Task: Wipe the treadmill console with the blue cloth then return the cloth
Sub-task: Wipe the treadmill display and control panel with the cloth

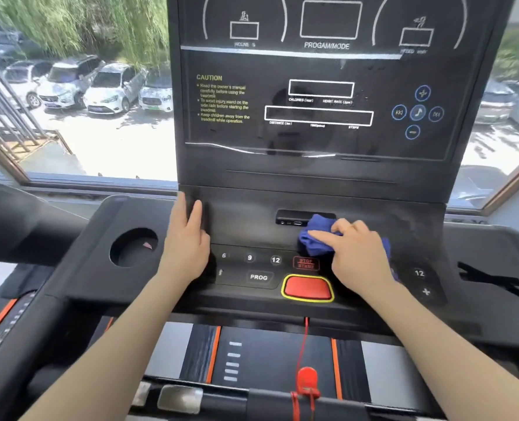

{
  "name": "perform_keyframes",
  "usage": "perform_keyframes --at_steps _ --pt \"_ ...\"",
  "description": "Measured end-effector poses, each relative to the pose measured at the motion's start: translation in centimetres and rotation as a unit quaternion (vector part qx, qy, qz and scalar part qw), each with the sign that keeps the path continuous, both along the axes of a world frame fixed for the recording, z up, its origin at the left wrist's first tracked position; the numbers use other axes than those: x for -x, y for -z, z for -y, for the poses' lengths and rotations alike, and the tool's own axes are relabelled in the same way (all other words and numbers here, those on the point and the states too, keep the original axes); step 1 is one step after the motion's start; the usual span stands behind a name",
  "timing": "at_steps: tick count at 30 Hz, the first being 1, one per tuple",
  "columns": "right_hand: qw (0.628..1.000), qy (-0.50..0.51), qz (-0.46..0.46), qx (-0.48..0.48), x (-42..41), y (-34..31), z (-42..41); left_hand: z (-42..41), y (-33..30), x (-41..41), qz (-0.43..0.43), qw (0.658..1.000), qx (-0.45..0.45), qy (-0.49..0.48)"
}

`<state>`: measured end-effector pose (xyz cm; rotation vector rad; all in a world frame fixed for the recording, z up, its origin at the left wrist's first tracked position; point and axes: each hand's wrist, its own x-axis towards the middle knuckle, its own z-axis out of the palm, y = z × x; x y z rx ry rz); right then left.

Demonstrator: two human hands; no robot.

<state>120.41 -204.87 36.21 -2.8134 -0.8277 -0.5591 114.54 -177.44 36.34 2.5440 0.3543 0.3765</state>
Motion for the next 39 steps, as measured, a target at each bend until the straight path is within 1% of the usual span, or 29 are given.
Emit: perform_keyframes --at_steps 2,4,6,8,10,12,14,16,17,19,20,21,22,23,24,27,29,31,33,35,39 --pt "0.999 -0.004 -0.038 -0.007 0.4 -0.2 -2.7 -0.9 -0.2 0.4 -0.003 0.999 0.03 -0.034" --pt "0.998 -0.033 -0.048 -0.003 1.2 -0.7 -6.5 -1.5 -0.7 0.8 -0.019 0.992 0.111 -0.055" --pt "0.996 -0.061 -0.063 0.024 2.1 -1.0 -11.0 -1.7 -0.8 1.0 -0.024 0.982 0.178 -0.054" --pt "0.992 -0.058 -0.1 0.052 2.8 -1.2 -15.1 -2.2 -0.9 1.2 -0.02 0.976 0.213 -0.049" --pt "0.99 -0.071 -0.111 0.053 3.2 -1.5 -18.3 -2.8 -0.9 1.3 -0.032 0.972 0.228 -0.034" --pt "0.991 -0.075 -0.101 0.048 3.2 -1.4 -19.9 -3.4 -0.7 1.4 -0.048 0.98 0.19 -0.025" --pt "0.989 -0.075 -0.118 0.047 3.0 -1.1 -19.0 -3.6 -0.8 1.6 -0.041 0.982 0.182 -0.003" --pt "0.992 -0.034 -0.113 0.034 3.4 -0.6 -16.2 -3.7 -0.8 1.8 -0.04 0.984 0.175 0.009" --pt "0.995 0.0 -0.098 -0.003 3.6 -0.3 -14.5 -3.5 -0.8 1.7 -0.04 0.986 0.162 0.009" --pt "0.987 0.107 -0.097 -0.068 4.2 0.0 -11.0 -3.5 -0.4 1.5 -0.04 0.989 0.14 0.013" --pt "0.979 0.159 -0.106 -0.076 4.3 0.1 -10.1 -3.4 -0.2 1.4 -0.036 0.989 0.14 0.017" --pt "0.972 0.196 -0.115 -0.063 4.4 0.0 -10.0 -3.4 -0.1 1.2 -0.035 0.989 0.143 0.02" --pt "0.969 0.214 -0.119 -0.046 4.4 0.2 -10.6 -3.3 -0.1 1.2 -0.038 0.988 0.149 0.021" --pt "0.97 0.211 -0.122 -0.026 4.5 0.1 -11.8 -3.2 -0.1 1.2 -0.04 0.987 0.151 0.022" --pt "0.975 0.187 -0.121 -0.013 4.7 0.0 -13.3 -3.2 -0.2 1.2 -0.043 0.987 0.151 0.023" --pt "0.995 0.064 -0.08 -0.003 5.2 -0.3 -17.0 -3.1 -0.7 1.0 -0.033 0.989 0.138 0.028" --pt "0.995 -0.014 -0.099 0.026 5.0 -0.4 -17.4 -2.7 -0.6 0.7 -0.033 0.99 0.135 0.023" --pt "0.988 -0.039 -0.142 0.042 4.7 -0.9 -15.6 -2.1 -0.3 0.4 -0.025 0.992 0.127 0.012" --pt "0.989 -0.037 -0.139 0.032 4.1 -0.8 -12.6 -0.9 -0.3 0.0 -0.01 0.995 0.1 0.014" --pt "0.99 0.0 -0.145 0.001 3.6 -0.3 -8.6 0.9 -0.7 -0.5 0.014 0.995 0.09 0.045" --pt "0.983 0.123 -0.134 0.003 1.9 0.0 0.3 5.2 -1.4 -1.5 0.017 0.986 0.092 0.136"
